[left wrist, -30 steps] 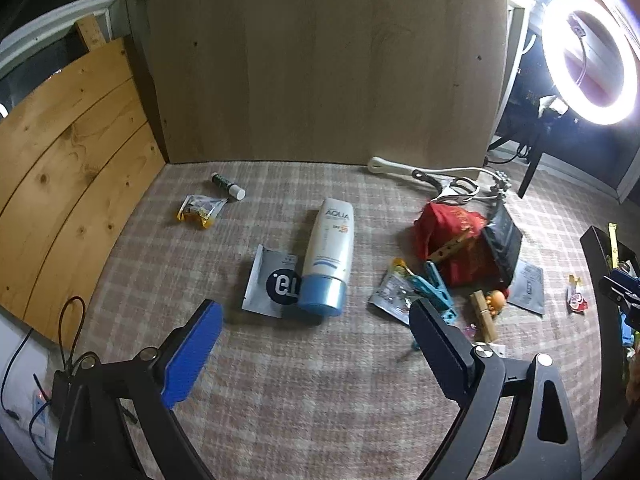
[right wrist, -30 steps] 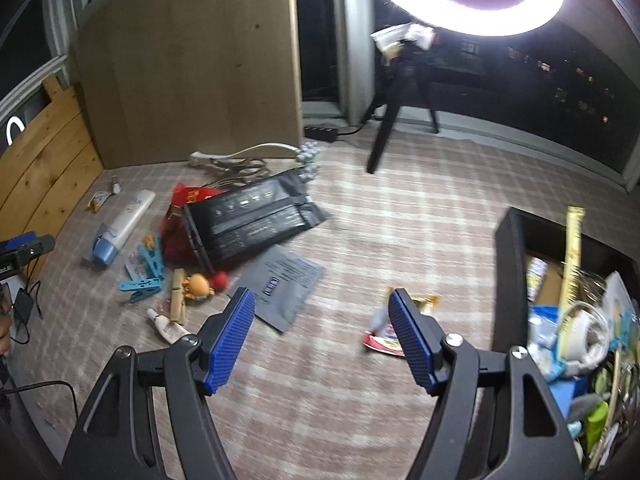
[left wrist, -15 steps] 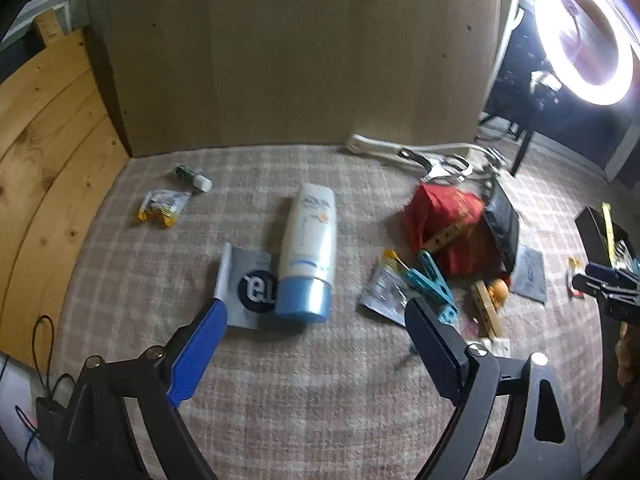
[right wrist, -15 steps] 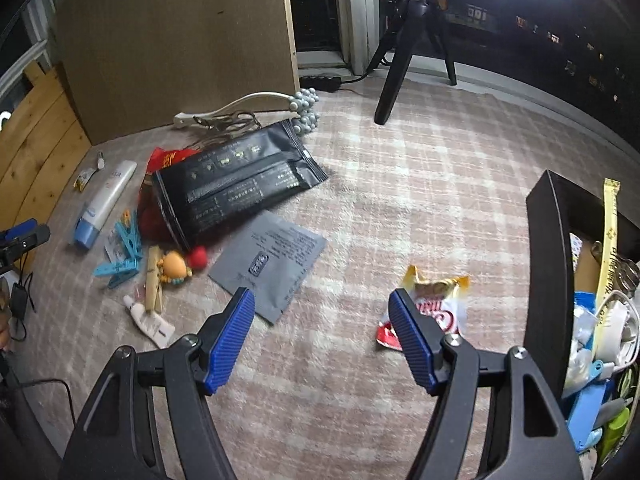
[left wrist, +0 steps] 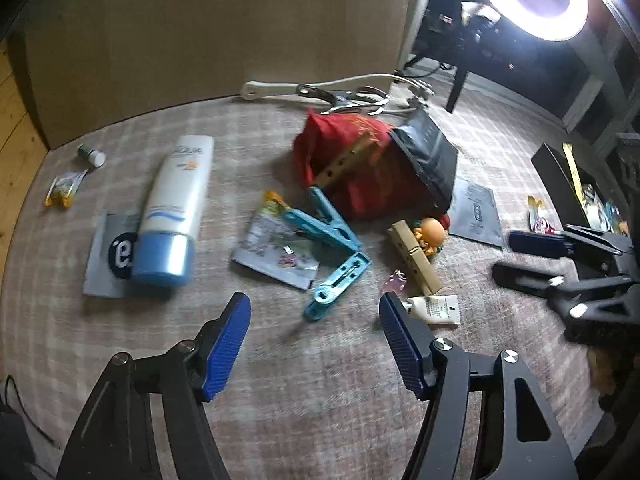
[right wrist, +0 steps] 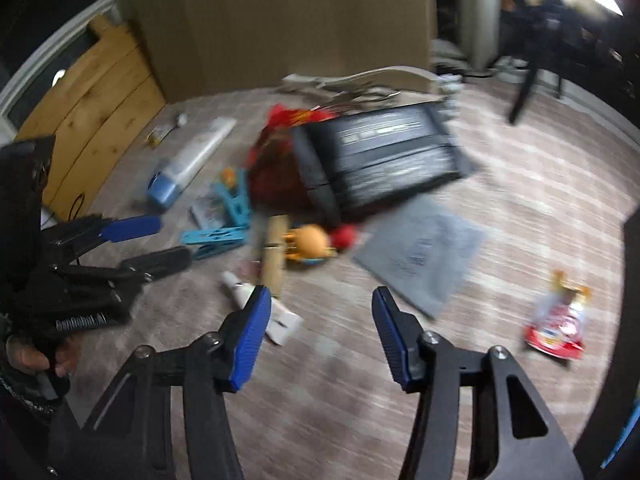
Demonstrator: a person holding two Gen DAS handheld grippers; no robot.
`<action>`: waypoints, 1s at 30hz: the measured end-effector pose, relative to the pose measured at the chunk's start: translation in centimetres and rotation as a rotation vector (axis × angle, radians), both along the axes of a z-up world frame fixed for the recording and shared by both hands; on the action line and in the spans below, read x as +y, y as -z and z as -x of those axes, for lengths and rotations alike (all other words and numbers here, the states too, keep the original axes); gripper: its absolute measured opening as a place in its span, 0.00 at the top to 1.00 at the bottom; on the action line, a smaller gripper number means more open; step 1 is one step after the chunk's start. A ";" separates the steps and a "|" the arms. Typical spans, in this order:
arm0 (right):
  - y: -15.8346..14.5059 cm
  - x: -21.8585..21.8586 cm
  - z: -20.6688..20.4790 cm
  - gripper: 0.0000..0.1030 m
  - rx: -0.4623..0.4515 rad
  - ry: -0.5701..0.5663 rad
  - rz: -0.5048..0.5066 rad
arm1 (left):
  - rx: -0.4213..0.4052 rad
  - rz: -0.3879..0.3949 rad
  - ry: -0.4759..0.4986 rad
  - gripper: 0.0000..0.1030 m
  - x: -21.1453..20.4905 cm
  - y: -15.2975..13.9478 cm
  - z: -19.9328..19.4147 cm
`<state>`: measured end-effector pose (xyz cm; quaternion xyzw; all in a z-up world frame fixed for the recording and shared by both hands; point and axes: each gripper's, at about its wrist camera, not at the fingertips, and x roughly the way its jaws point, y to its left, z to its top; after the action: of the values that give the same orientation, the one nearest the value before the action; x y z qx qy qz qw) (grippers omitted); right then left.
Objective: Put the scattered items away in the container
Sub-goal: 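Move the right gripper toward the wooden clothespin on the carpet, then grasp the wooden clothespin with the right gripper while the left grasps a blue clothespin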
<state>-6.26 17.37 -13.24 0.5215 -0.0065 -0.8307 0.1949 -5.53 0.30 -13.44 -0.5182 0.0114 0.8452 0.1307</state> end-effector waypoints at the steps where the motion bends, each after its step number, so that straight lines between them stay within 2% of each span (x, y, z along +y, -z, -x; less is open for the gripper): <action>1: 0.5 -0.8 0.3 0.54 -0.016 -0.011 -0.002 | 0.008 0.013 0.012 0.39 0.4 0.2 0.0; 5: 1.7 -2.6 1.5 0.64 -0.056 -0.033 -0.004 | 0.024 0.033 0.049 0.44 1.0 0.8 0.3; 11: 2.4 -3.4 2.4 0.68 -0.068 -0.036 -0.019 | 0.018 0.029 0.070 0.51 1.0 1.6 1.0; 15: 2.5 -4.1 2.5 0.69 -0.061 -0.045 -0.045 | 0.007 0.016 0.076 0.64 1.0 2.2 1.6; 18: 2.6 -4.6 2.5 0.77 -0.055 -0.057 -0.063 | 0.005 0.005 0.091 0.75 1.3 2.3 1.5; 19: 2.6 -4.5 2.5 0.85 -0.058 -0.057 -0.056 | 0.006 0.005 0.096 0.79 1.4 2.3 1.5; 22: 2.6 -3.7 2.6 0.87 -0.075 -0.048 -0.016 | 0.013 -0.010 0.109 0.89 1.6 2.2 1.3; 30: 1.1 -2.3 1.6 0.89 -0.049 -0.035 0.052 | 0.032 -0.051 0.085 0.89 0.8 0.8 0.6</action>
<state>-7.90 15.04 -14.37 0.5365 -0.0237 -0.8136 0.2227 -6.12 1.12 -14.20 -0.4999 0.0138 0.8472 0.1793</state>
